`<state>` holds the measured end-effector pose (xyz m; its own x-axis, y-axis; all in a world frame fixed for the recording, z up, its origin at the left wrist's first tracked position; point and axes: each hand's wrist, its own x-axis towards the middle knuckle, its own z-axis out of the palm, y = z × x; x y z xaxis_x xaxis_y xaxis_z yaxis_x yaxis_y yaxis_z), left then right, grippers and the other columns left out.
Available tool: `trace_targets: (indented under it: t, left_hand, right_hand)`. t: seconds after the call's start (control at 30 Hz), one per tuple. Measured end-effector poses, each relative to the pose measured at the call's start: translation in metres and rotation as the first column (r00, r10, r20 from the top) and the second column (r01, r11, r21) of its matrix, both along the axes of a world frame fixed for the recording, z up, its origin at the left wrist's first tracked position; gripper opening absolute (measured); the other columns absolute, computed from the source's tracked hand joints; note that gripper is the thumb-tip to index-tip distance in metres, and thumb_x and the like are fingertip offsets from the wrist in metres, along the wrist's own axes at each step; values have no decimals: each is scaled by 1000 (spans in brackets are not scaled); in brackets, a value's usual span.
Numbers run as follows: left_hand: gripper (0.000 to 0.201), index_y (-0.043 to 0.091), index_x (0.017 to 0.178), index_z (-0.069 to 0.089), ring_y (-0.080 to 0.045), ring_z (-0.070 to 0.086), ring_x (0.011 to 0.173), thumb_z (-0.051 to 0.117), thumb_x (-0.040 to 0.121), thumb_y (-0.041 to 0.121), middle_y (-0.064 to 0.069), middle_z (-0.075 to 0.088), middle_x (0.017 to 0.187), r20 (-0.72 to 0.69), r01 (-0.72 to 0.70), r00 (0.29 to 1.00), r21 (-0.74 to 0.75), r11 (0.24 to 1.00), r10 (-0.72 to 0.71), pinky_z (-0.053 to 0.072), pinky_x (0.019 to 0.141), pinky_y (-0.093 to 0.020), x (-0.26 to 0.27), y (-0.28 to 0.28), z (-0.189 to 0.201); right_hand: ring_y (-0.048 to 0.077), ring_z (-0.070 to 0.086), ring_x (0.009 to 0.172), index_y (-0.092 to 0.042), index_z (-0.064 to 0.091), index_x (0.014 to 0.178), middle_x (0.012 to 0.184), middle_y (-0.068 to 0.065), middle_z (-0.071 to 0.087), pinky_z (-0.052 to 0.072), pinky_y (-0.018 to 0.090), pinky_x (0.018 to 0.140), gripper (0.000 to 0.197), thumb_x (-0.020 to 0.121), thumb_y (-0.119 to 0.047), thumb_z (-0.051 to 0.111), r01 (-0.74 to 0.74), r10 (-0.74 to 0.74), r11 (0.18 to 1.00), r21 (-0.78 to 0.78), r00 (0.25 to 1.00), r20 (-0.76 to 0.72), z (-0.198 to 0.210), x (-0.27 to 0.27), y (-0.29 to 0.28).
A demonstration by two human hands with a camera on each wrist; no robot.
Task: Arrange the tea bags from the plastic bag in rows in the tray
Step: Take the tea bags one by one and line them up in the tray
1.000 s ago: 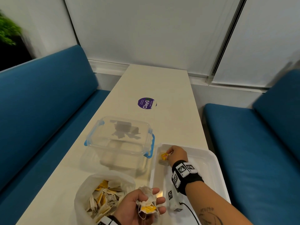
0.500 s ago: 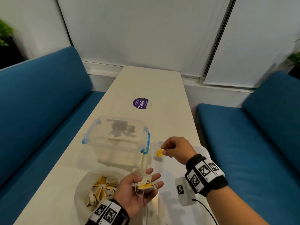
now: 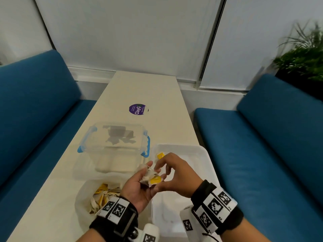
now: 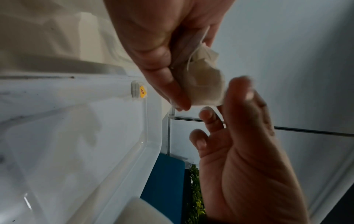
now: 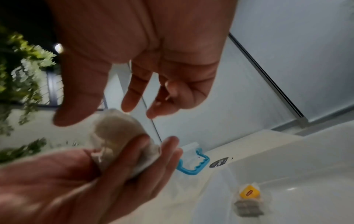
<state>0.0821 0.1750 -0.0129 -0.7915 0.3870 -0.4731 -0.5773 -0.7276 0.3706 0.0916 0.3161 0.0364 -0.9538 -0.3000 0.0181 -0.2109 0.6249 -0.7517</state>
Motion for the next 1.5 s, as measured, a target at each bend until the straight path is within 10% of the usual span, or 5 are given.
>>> trace_targets:
  t: [0.2,0.47,1.0,1.23,1.5]
  left_hand:
    - [23,8,103,61,-29,64,72,52,85,-4,-21,64,86,-8,-40,999,-102,994,40,59,54,-32,8,2,-2]
    - [25,12,94,54,-26,60,73,50,83,-10,-18,63,81,-69,-111,993,-178,978,100,56,60,-27,8,5,-8]
    - [19,10,84,54,-23,65,53,44,90,-5,-16,61,77,-24,-179,984,-157,971,177,56,47,-28,-3,11,-12]
    - [27,9,84,52,-27,58,83,41,84,-16,-20,54,98,-22,-186,983,-128,974,185,57,51,-28,-11,6,-21]
    - [32,6,91,54,-28,58,79,36,85,-20,-25,59,94,-12,-116,993,-175,978,115,57,56,-29,-12,9,-23]
  right_hand:
    - [5,47,70,-21,71,81,73,-13,44,45,26,72,5,77,-17,70,65,-53,979,191,996,-68,-13,4,-2]
    - [8,53,50,-16,50,68,72,4,62,38,12,42,36,78,-43,70,349,-331,937,-3,891,311,-20,11,-7]
    - [18,65,53,-9,43,76,69,14,63,36,21,35,18,89,-2,54,475,-291,813,-338,833,471,-11,1,3]
    - [9,54,61,-21,57,68,74,0,61,40,14,50,28,81,2,65,422,-398,905,-57,886,237,-11,-28,26]
    - [16,50,66,-26,48,70,74,0,53,34,19,51,28,91,-8,49,458,-470,882,106,851,235,-37,-78,41]
